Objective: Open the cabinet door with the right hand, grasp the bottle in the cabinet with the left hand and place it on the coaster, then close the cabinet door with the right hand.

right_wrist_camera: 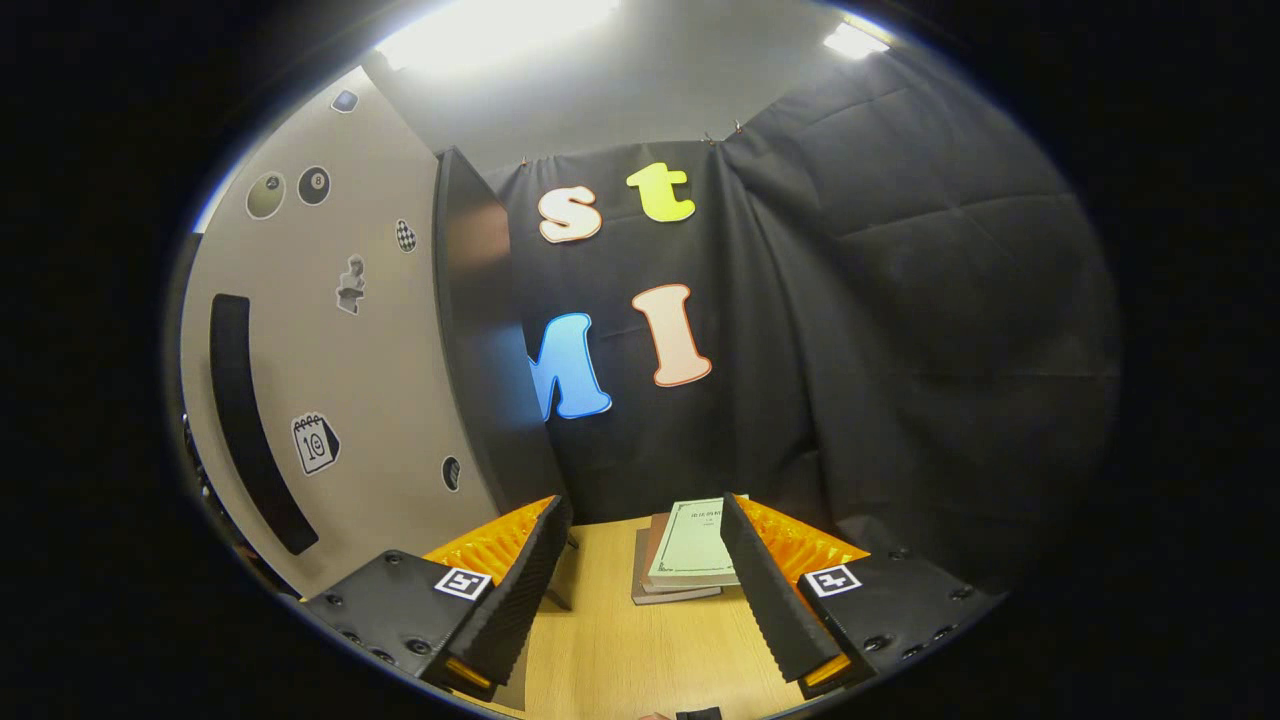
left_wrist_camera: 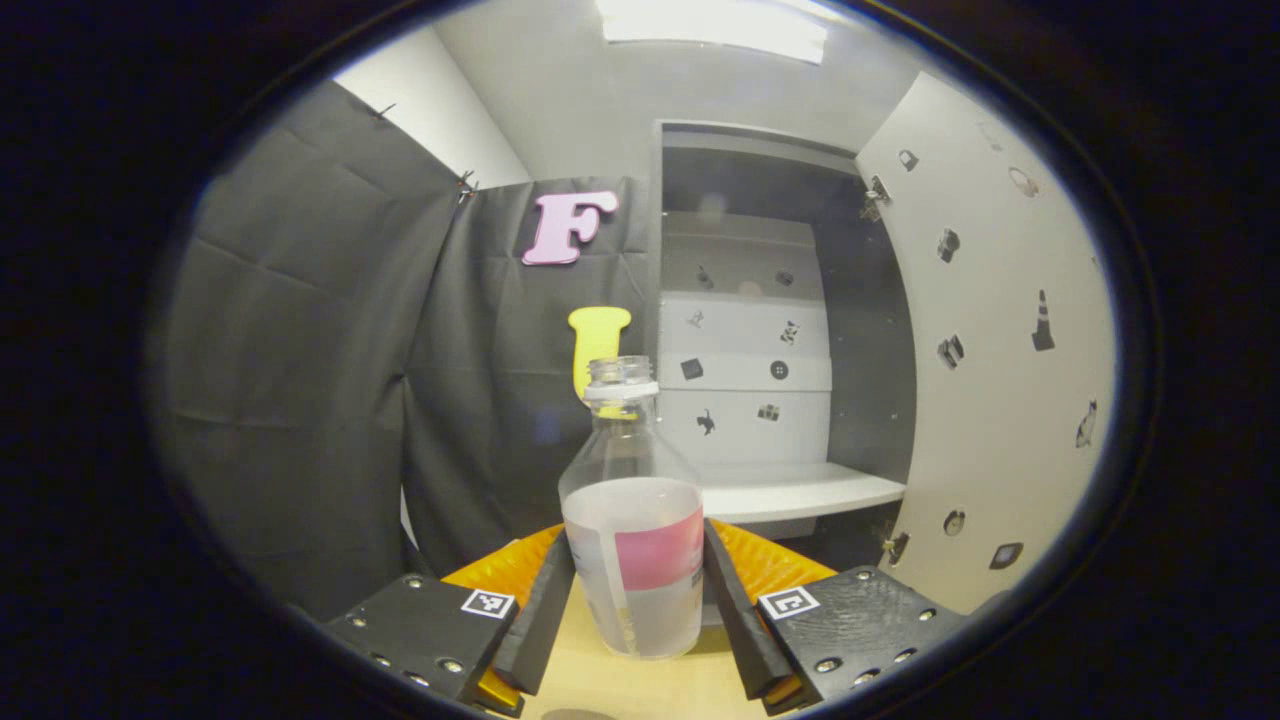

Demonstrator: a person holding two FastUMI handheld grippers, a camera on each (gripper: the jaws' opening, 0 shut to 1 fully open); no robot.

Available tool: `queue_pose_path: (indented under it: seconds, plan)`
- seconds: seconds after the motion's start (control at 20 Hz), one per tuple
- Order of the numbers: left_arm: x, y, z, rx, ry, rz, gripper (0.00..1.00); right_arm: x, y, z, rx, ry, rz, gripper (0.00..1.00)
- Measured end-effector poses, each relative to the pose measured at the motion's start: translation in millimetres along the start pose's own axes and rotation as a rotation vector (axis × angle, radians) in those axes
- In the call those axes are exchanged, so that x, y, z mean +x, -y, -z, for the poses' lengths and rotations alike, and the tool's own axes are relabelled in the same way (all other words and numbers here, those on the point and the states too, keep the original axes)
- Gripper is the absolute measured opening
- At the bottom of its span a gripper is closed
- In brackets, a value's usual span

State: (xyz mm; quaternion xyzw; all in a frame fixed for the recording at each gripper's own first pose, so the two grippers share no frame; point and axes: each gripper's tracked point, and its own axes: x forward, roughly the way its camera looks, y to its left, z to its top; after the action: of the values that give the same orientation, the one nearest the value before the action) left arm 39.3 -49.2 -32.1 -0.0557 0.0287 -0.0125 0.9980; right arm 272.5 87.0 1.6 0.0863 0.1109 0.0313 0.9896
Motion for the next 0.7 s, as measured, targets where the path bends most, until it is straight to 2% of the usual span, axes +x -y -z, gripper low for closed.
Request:
queue_pose_path:
  seconds: [0.35,0.55,0.7]
  plan:
    - [-31.9,-23.9,64.2,-0.04,-0.062,-0.039,0.72,-6.2,-7.0,2.7,-0.046,-0.003,-0.009,0.98]
    - [-40.6,-28.3,97.4,-0.048,-0.074,-0.064,0.72,-11.2,0.8,7.2,-0.069,-0.022,0.014,0.98]
    - [-43.2,-32.9,132.1,-0.038,-0.127,-0.091,0.75,-16.2,8.8,7.0,-0.066,-0.026,0.03,0.98]
